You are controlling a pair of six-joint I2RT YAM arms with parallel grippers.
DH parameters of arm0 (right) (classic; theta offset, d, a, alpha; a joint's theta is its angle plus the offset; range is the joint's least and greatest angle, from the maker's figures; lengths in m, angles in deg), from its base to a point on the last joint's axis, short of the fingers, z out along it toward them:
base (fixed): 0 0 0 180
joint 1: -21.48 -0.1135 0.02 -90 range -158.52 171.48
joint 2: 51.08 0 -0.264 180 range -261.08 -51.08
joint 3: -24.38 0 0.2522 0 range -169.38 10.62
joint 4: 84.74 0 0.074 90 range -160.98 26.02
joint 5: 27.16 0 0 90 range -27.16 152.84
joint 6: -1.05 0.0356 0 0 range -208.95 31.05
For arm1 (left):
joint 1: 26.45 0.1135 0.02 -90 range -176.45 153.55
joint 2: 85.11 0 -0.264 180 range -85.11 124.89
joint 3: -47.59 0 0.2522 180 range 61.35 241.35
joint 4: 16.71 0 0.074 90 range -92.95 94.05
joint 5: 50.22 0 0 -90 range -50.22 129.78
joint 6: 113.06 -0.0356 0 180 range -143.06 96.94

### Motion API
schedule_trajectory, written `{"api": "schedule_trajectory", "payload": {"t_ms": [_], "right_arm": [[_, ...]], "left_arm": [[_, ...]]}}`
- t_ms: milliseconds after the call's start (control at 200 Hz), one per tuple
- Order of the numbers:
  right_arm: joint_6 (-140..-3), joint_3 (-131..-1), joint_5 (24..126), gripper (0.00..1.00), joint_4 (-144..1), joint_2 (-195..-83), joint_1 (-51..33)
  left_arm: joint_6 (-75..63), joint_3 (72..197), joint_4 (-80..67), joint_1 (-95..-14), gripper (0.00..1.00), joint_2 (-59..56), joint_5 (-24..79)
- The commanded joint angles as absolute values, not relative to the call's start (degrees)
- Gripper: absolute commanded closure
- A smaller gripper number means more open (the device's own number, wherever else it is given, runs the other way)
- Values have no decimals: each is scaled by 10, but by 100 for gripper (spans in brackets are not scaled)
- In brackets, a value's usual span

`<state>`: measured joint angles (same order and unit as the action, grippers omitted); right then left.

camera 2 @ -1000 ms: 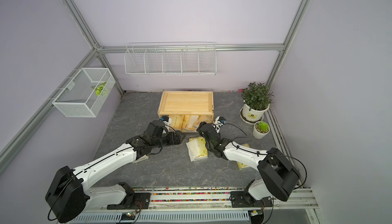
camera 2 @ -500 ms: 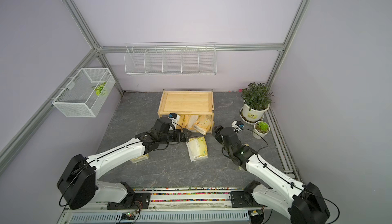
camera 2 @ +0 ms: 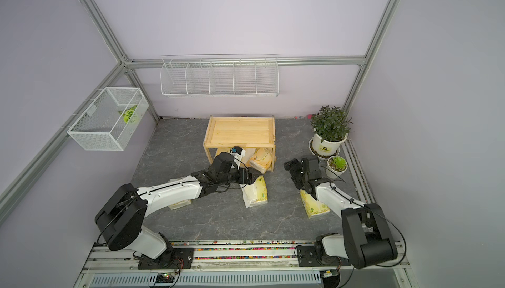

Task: Place the tissue boxes on the shelf by color
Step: Adjust the box of tissues on the shelf.

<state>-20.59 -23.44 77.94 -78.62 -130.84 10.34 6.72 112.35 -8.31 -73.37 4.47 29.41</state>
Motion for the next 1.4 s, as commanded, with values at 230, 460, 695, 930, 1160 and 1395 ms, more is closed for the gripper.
{"api": "schedule_trajectory", "payload": {"t_ms": [230, 460, 695, 930, 1160, 1395], "right_arm": [[-155, -288, 903, 13, -959, -1443, 111], [-136, -327, 924, 14, -997, -1508, 111], [-87, -358, 938, 15, -1085, -1577, 111], [-30, -391, 938, 17, -1159, -1635, 111], [-23, -443, 929, 17, -1152, -1658, 116], [-34, -479, 932, 18, -1136, -1666, 136]], "left_arm": [[66, 1129, -117, -738, 0, 39, 291], [65, 1115, -131, -739, 0, 34, 285], [61, 1111, -133, -741, 0, 32, 279], [59, 1107, -133, -743, 0, 30, 275], [57, 1102, -133, -744, 0, 28, 268], [48, 1103, -136, -745, 0, 30, 286]]}}
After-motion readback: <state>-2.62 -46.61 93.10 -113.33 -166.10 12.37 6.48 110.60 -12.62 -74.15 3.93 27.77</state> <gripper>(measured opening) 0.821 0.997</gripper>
